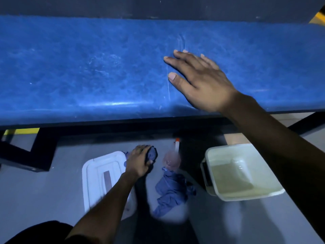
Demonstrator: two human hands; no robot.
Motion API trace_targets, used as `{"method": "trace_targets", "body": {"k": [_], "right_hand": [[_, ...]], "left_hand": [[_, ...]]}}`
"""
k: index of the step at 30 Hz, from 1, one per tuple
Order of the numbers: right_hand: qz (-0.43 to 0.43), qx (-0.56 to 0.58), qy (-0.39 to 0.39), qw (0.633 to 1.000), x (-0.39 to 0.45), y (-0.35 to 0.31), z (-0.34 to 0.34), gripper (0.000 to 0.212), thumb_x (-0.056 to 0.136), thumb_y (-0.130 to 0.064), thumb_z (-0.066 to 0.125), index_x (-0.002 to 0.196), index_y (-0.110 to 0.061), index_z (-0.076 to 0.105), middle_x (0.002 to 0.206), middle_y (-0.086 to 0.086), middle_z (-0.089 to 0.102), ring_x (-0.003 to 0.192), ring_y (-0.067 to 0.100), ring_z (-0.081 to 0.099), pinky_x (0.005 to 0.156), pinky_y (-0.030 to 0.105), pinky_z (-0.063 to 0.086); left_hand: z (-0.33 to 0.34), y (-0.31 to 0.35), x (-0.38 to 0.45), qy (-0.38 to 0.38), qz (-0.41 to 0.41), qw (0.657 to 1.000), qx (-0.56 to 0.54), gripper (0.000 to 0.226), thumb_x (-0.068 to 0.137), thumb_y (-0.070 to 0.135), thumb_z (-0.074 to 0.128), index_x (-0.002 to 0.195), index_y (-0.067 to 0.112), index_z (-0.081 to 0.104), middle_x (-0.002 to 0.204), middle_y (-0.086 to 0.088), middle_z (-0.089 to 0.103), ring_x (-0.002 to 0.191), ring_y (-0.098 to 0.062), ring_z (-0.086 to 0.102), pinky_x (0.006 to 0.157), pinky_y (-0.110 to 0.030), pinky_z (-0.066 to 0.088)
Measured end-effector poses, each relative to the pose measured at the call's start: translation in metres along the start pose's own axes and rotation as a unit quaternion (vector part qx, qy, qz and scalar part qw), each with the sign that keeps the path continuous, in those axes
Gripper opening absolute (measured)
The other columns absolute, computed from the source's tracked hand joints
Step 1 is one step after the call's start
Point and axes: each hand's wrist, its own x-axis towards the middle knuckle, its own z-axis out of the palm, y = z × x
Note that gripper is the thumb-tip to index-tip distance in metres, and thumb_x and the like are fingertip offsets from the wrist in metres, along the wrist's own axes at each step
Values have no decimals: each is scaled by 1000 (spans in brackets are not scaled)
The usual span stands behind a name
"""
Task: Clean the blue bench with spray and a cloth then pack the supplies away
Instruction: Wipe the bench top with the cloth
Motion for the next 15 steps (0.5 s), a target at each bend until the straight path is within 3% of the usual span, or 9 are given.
{"method": "trace_targets", "body": {"k": [2, 3, 6, 8, 10, 13, 15], "right_hand": [[-2, -3, 4, 1000, 0, 0, 0, 56, 102, -59, 22, 154, -40, 27, 165, -11, 22, 153, 7, 13, 125, 40, 6], [-2, -3, 6, 1000, 0, 0, 1, 56, 102, -59, 21, 154, -40, 27, 165, -11, 23, 152, 7, 13, 125, 40, 6], [1, -2, 7, 1000, 0, 0, 1, 55, 102, -58, 21, 154, -40, 28, 165, -11, 23, 152, 7, 12, 125, 41, 6], [4, -2, 6, 1000, 0, 1, 1, 55, 102, -58, 21, 154, -41, 27, 165, -11, 23, 152, 6, 12, 125, 41, 6], [5, -1, 4, 1000, 0, 1, 1, 54, 102, -58, 21, 154, -42, 27, 165, -12, 22, 152, 6, 12, 125, 41, 5], [6, 3, 7, 1000, 1, 1, 2, 54, 102, -58, 21, 154, -42, 27, 164, -13, 23, 152, 5, 12, 125, 40, 5], [6, 5, 11, 1000, 1, 1, 2, 55, 102, -58, 21, 153, -43, 27, 164, -13, 23, 152, 5, 12, 125, 40, 5]], "left_hand": [[3, 15, 2, -56, 53, 996, -48, 119, 68, 80, 53, 165, 19, 20, 171, 1, 12, 161, -24, -1, 128, -42, 9], [7, 25, 6, -76, 88, 990, -84, 130, 64, 82, 62, 166, 20, 11, 172, 4, 3, 159, -19, -10, 129, -38, 4], [20, 59, 26, -91, 117, 977, -156, 138, 60, 70, 82, 167, 25, 7, 175, 6, 4, 160, -14, -8, 129, -32, 6], [27, 77, 43, -76, 83, 974, -197, 123, 63, 68, 85, 163, 30, 24, 170, 2, 27, 159, -22, 22, 127, -39, 26], [29, 92, 53, -49, 55, 976, -206, 89, 72, 62, 84, 146, 29, 48, 144, -3, 55, 129, -26, 61, 109, -40, 51], [30, 105, 45, 10, 76, 980, -182, 51, 87, 35, 75, 131, 17, 58, 127, -4, 61, 108, -21, 65, 95, -30, 51], [23, 110, 27, 32, 94, 968, -229, 37, 92, 29, 68, 126, 21, 58, 116, 1, 61, 98, -16, 64, 89, -32, 52]]}}
